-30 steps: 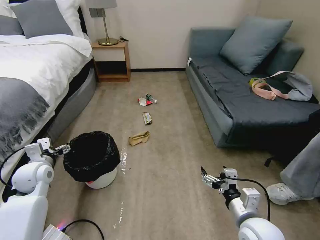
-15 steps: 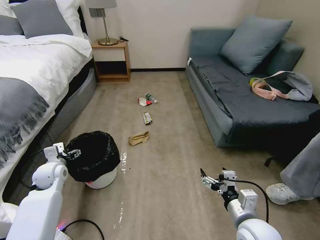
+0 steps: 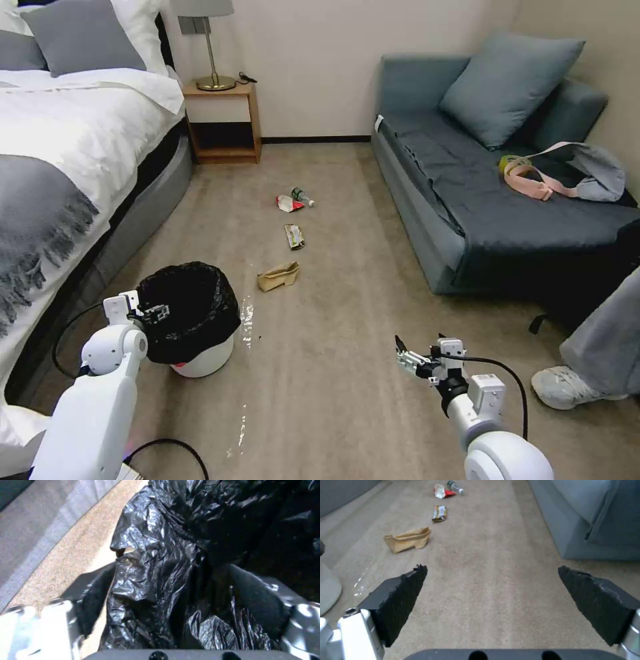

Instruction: Pick up the trash bin, then pick up the garbage on the floor and place it into the trash bin.

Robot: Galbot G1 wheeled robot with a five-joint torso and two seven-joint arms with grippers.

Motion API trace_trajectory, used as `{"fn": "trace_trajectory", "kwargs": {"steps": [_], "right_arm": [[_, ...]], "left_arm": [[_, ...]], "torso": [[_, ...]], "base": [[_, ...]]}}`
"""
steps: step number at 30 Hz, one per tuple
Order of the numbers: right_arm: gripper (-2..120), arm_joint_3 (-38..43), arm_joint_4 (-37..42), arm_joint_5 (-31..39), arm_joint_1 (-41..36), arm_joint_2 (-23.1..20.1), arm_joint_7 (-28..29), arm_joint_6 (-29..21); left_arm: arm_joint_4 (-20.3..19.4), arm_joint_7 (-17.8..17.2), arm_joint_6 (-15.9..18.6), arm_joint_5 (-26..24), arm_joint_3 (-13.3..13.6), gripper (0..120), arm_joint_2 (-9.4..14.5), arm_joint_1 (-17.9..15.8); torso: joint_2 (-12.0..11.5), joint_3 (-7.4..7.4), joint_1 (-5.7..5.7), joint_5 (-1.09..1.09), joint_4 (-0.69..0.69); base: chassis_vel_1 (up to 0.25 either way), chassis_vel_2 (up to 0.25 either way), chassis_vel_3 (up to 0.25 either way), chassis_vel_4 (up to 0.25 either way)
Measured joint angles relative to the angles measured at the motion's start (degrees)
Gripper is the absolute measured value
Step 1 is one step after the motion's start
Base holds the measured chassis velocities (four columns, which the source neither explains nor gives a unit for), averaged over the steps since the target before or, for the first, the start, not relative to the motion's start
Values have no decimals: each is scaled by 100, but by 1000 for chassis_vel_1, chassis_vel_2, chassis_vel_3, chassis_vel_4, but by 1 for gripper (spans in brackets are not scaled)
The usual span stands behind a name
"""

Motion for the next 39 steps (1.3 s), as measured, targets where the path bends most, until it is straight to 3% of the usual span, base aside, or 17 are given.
{"fn": "trace_trajectory", "kwargs": {"steps": [12,13,15,18,22,35,39], "right_arm": [[100,-99,-59,1,37,11,7,-19],[100,-108,-59,1,31,16,9,-20],[100,-111,-60,1,29,16,10,-21],[100,-125,-61,1,16,16,15,-22],[100,-144,-64,-1,14,15,18,-23],[100,-209,-76,67,19,-25,22,-23],[100,-226,-46,238,23,-20,4,1]], "left_arm": [[-46,5,-36,18,-103,38,-20,92],[-68,20,-51,75,-128,32,-20,123],[-77,32,-63,103,-137,32,-20,135],[-173,194,-181,405,-224,16,-35,248],[-317,208,-200,449,-306,10,-71,344],[-886,146,-277,641,-601,7,-162,686],[-1346,120,-283,869,-724,5,-217,874]], "torso": [[0,0,0,0,1],[0,0,0,-1,0],[0,0,0,-1,0],[0,0,0,-3,0],[0,0,0,-6,-1],[0,0,0,-3,0],[0,0,0,-1,0]], "base": [[0,0,0,0],[0,0,0,0],[0,0,0,0],[0,0,0,0],[0,0,0,0],[0,0,0,0],[0,0,0,0]]}}
